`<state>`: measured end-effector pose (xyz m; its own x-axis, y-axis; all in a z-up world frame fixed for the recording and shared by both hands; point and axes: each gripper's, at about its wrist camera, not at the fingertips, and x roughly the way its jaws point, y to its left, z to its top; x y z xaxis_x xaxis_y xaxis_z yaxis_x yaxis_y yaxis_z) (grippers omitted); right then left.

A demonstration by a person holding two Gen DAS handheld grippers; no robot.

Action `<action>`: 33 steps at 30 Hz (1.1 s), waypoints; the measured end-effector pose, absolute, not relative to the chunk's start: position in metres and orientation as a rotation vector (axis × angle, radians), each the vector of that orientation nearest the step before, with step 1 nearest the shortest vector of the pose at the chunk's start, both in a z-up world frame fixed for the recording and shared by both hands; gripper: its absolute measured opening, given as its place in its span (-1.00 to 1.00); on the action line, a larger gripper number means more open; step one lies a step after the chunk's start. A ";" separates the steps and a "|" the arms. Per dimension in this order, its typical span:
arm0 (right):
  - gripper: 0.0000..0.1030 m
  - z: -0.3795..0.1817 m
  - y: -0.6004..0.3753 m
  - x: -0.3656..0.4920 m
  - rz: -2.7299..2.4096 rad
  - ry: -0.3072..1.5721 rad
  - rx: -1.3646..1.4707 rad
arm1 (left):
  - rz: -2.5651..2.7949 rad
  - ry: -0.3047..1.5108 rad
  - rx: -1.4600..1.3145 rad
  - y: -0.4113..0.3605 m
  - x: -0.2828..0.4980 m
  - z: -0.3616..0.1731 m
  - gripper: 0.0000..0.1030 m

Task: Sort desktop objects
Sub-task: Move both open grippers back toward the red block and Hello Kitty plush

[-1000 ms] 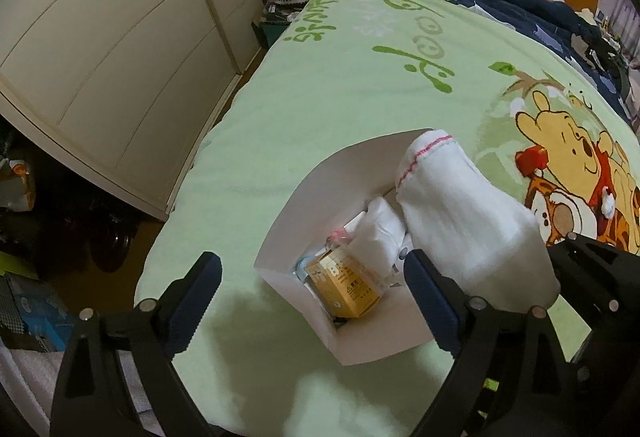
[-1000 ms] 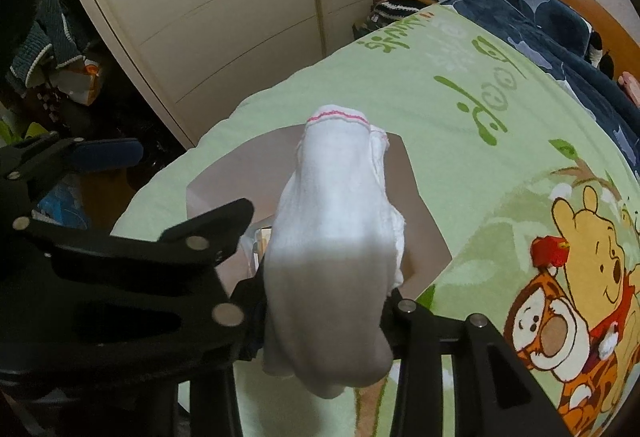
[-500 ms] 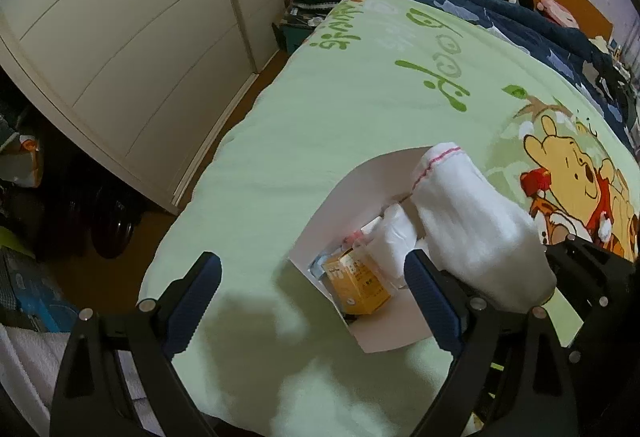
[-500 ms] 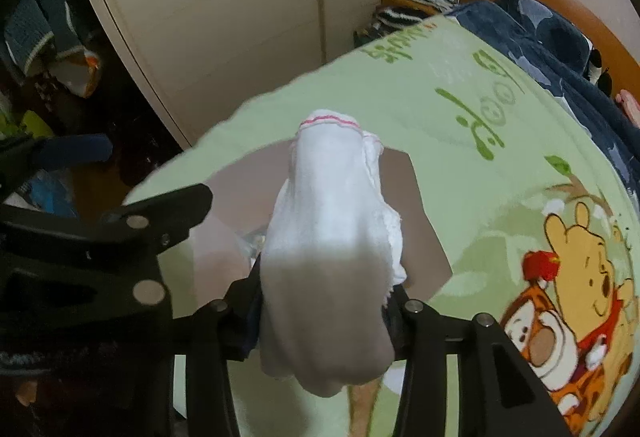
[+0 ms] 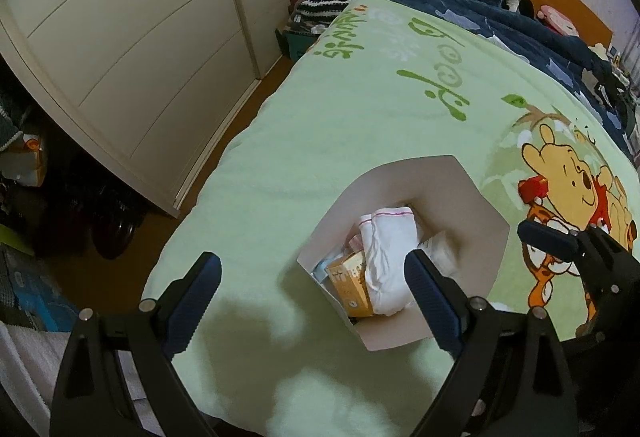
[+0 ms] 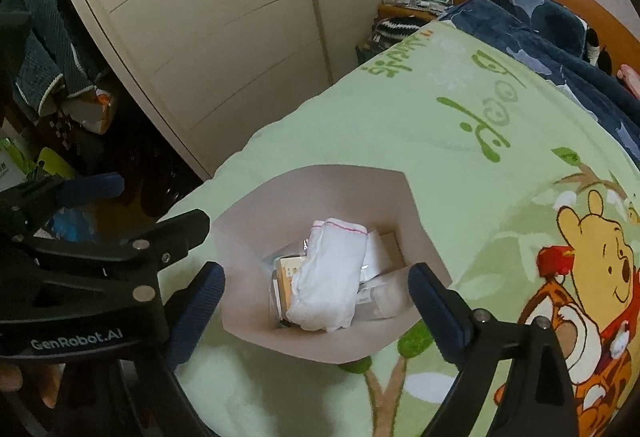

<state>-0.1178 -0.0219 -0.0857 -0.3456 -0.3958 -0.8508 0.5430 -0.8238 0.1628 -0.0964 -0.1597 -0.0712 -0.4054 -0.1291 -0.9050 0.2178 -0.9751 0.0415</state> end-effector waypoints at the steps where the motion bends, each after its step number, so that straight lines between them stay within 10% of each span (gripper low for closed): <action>1: 0.85 -0.084 -0.021 -0.117 -2.189 0.198 1.315 | -2.479 0.122 1.577 -0.156 -0.096 -0.069 0.83; 13: 0.97 -0.069 0.101 -0.089 -2.403 -0.143 1.187 | -2.618 0.101 1.572 -0.090 -0.095 -0.043 0.83; 18: 1.00 -0.104 0.200 -0.075 -2.494 -0.179 1.615 | -2.721 0.037 1.627 -0.023 -0.097 -0.042 0.83; 33: 1.00 -0.139 0.429 -0.053 -2.937 -0.332 1.677 | -2.783 -0.171 1.960 0.188 -0.127 -0.146 0.93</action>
<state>-0.0529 0.4293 -0.1391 -0.4881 0.1249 -0.8638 -0.3147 -0.9483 0.0407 -0.1273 0.1881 -0.1458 -0.3151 0.1587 -0.9357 -0.2719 -0.9597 -0.0712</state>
